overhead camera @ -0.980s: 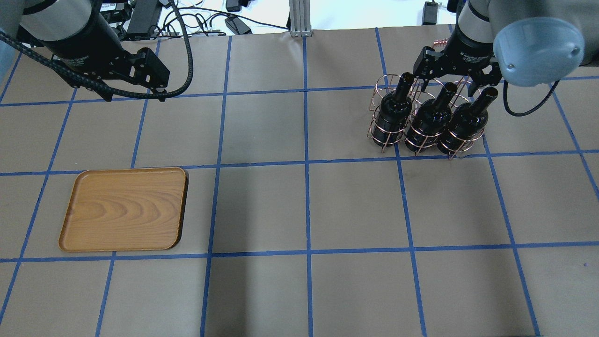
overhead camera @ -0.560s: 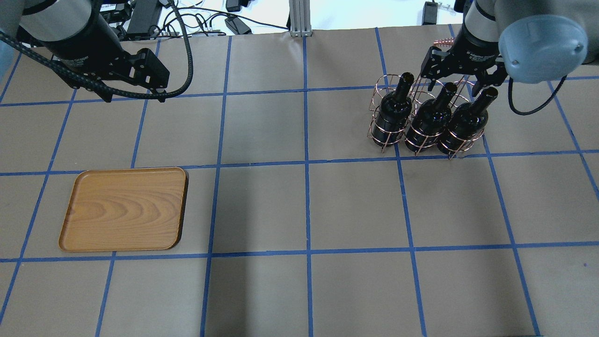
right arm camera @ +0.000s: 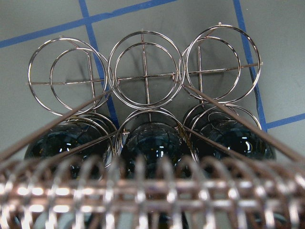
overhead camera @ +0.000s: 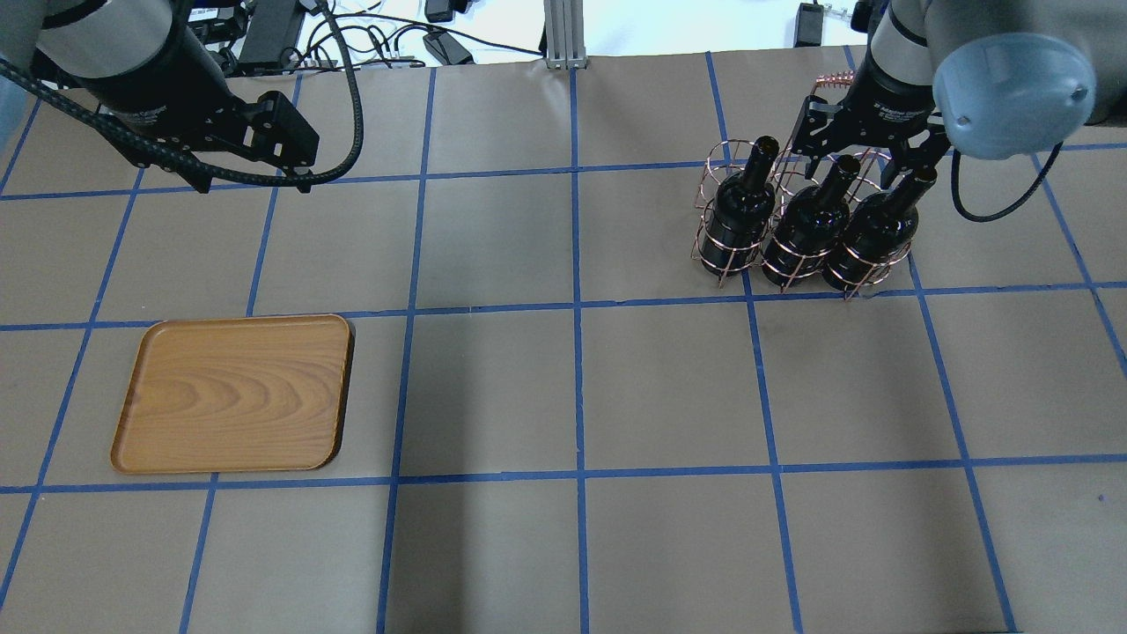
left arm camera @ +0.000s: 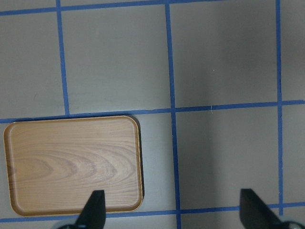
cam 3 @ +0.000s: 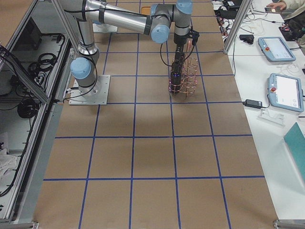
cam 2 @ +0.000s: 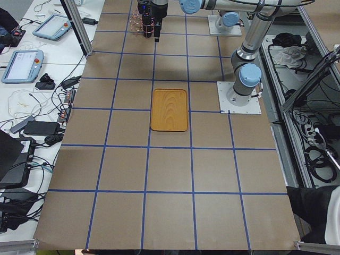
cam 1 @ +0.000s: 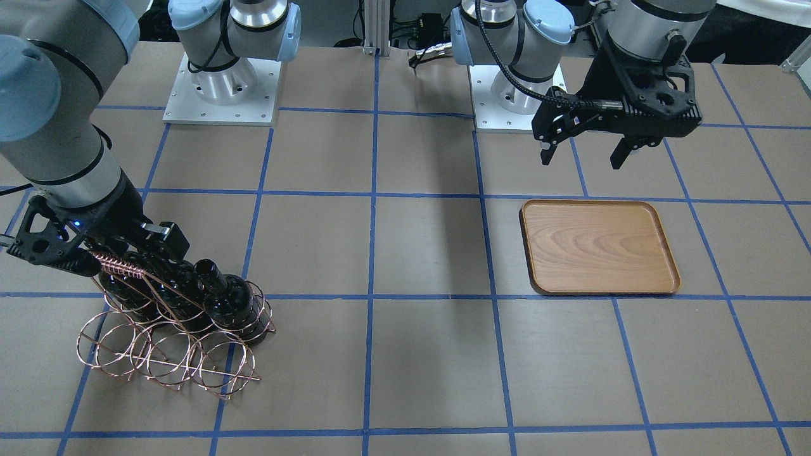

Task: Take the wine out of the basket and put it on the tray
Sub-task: 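Lower the right gripper over the middle bottle in the wire basket and close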

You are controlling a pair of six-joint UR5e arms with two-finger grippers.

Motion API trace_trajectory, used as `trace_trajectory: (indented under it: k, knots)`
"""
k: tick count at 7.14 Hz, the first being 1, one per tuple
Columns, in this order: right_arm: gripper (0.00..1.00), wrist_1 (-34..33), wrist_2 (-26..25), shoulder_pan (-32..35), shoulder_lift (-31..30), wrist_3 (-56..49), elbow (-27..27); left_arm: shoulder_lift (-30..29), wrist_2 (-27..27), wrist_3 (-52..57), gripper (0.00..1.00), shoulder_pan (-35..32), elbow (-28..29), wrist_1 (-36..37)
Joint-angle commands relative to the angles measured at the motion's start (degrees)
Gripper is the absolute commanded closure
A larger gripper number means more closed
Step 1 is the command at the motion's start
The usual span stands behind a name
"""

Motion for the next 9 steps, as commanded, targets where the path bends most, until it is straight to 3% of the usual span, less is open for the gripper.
trace_trajectory:
  k: [1,2,3,5,7,9]
  knots:
    - [0.34,0.08,0.13,0.0,0.41,0.08,0.04,0.0,0.0,-0.16,0.0,0.0,0.0,0.0]
    - [0.39,0.17,0.05,0.09,0.85,0.17,0.13,0.09,0.0,0.01,0.0,0.0,0.0,0.0]
    - [0.5,0.08,0.13,0.09,0.94,-0.09,0.13,0.0,0.0,0.01,0.0,0.0,0.0,0.0]
    - [0.59,0.26,0.13,0.09,0.85,0.08,0.13,0.0,0.0,-0.16,0.0,0.0,0.0,0.0]
    - [0.74,0.17,0.13,0.09,0.85,-0.27,0.04,0.0,0.0,-0.16,0.0,0.0,0.0,0.0]
    - [0.78,1.47,1.61,0.09,0.33,-0.44,-2.93,0.0,0.0,-0.16,0.0,0.0,0.0,0.0]
